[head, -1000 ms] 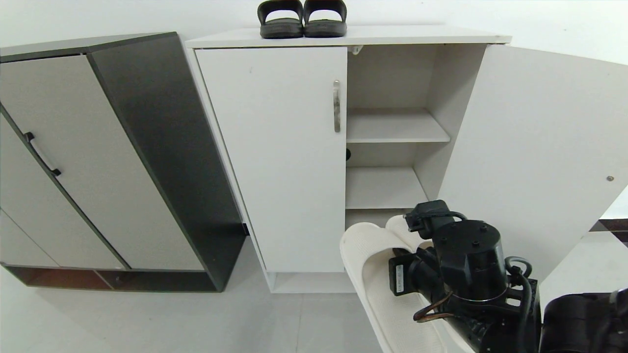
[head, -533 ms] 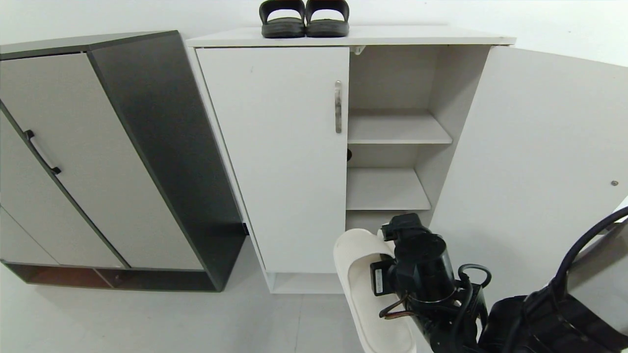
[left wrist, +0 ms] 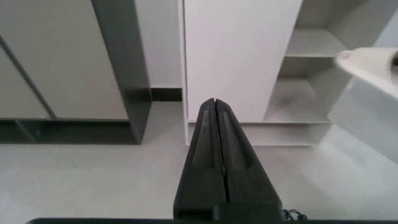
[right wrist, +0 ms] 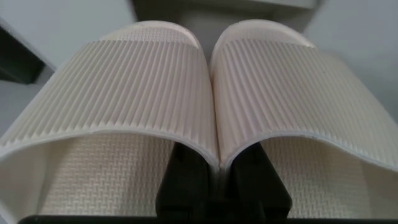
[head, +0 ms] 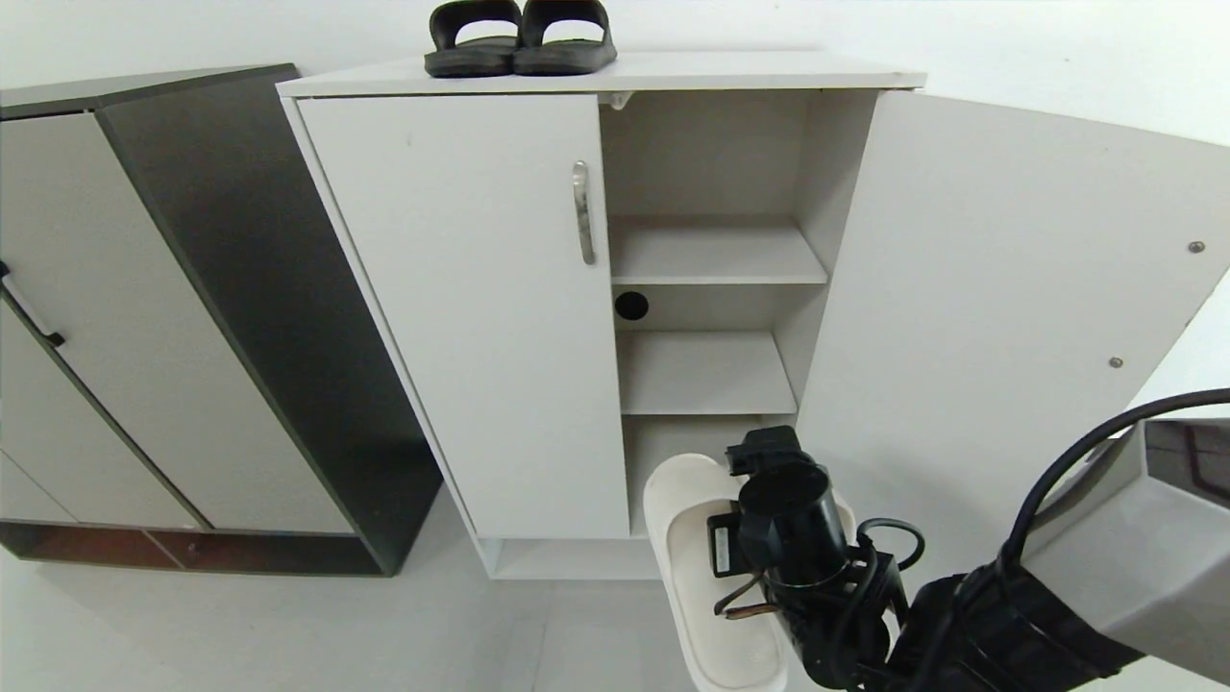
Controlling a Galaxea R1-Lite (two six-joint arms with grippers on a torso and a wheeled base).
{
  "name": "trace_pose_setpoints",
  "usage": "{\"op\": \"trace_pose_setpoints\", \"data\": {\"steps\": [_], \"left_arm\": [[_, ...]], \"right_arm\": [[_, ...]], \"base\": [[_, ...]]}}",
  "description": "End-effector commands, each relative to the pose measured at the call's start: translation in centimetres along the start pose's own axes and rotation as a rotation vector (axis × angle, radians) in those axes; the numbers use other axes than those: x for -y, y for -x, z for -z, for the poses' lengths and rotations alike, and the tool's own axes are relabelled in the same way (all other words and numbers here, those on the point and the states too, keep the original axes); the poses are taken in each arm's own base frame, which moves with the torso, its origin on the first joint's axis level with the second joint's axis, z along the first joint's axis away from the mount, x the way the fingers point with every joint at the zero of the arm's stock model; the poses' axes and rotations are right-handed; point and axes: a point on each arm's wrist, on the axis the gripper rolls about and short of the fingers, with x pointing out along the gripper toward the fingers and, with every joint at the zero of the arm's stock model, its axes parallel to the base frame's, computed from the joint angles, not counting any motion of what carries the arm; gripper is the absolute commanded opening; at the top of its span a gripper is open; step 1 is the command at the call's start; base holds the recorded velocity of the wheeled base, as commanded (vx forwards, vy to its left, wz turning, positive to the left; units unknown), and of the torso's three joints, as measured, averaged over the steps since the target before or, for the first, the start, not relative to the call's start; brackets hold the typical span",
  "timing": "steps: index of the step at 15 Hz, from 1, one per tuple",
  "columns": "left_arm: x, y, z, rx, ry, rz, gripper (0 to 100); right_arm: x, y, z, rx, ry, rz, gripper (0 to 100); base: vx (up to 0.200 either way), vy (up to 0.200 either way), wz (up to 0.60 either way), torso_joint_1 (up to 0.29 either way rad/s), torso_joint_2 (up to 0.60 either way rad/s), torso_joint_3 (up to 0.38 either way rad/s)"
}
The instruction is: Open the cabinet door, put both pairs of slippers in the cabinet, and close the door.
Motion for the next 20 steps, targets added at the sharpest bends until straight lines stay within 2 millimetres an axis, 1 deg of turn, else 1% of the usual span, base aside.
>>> {"op": "trace_pose_setpoints", "data": {"steps": [1, 3, 5, 10, 14, 16, 18, 19, 20], "left_arm": [[0.0, 0.0, 0.0, -0.001, -0.001, -0.002, 0], [0.0, 0.0, 0.0, -0.001, -0.003, -0.002, 0], [0.0, 0.0, 0.0, -0.001, -0.003, -0.002, 0], [0.0, 0.0, 0.0, -0.001, -0.003, -0.001, 0], [0.0, 0.0, 0.0, -0.001, -0.003, -0.001, 0], [0.0, 0.0, 0.0, -0.001, -0.003, -0.001, 0], [0.0, 0.0, 0.0, -0.001, -0.003, -0.001, 0], [0.0, 0.0, 0.0, -0.001, -0.003, -0.001, 0], [0.0, 0.0, 0.0, -0.001, -0.003, -0.001, 0]], "right_arm": [[-0.9, -1.9, -0.5, 0.011, 0.003, 0.013, 0], [-0.5, -3.0, 0.5, -0.015, 0.008, 0.038, 0], [-0.2, -3.2, 1.0, -0.028, 0.01, 0.047, 0], [-0.7, -4.0, 1.8, -0.037, 0.022, 0.048, 0], [-1.1, -4.1, 2.2, -0.037, 0.035, 0.063, 0], [-1.4, -4.7, 2.8, -0.032, 0.034, 0.082, 0], [-2.1, -5.1, 2.5, 0.025, -0.002, 0.085, 0], [-2.6, -4.6, 2.0, 0.064, -0.005, 0.064, 0], [-2.6, -4.5, 1.6, 0.103, 0.008, 0.077, 0]], "base": [[0.0, 0.0, 0.0, 0.0, 0.0, 0.0], [0.0, 0.0, 0.0, 0.0, 0.0, 0.0], [0.0, 0.0, 0.0, 0.0, 0.0, 0.0], [0.0, 0.0, 0.0, 0.0, 0.0, 0.0], [0.0, 0.0, 0.0, 0.004, 0.0, -0.162], [0.0, 0.0, 0.0, 0.007, 0.0, -0.193], [0.0, 0.0, 0.0, 0.002, 0.0, -0.198], [0.0, 0.0, 0.0, 0.007, 0.0, -0.193], [0.0, 0.0, 0.0, 0.007, 0.01, -0.203]]}}
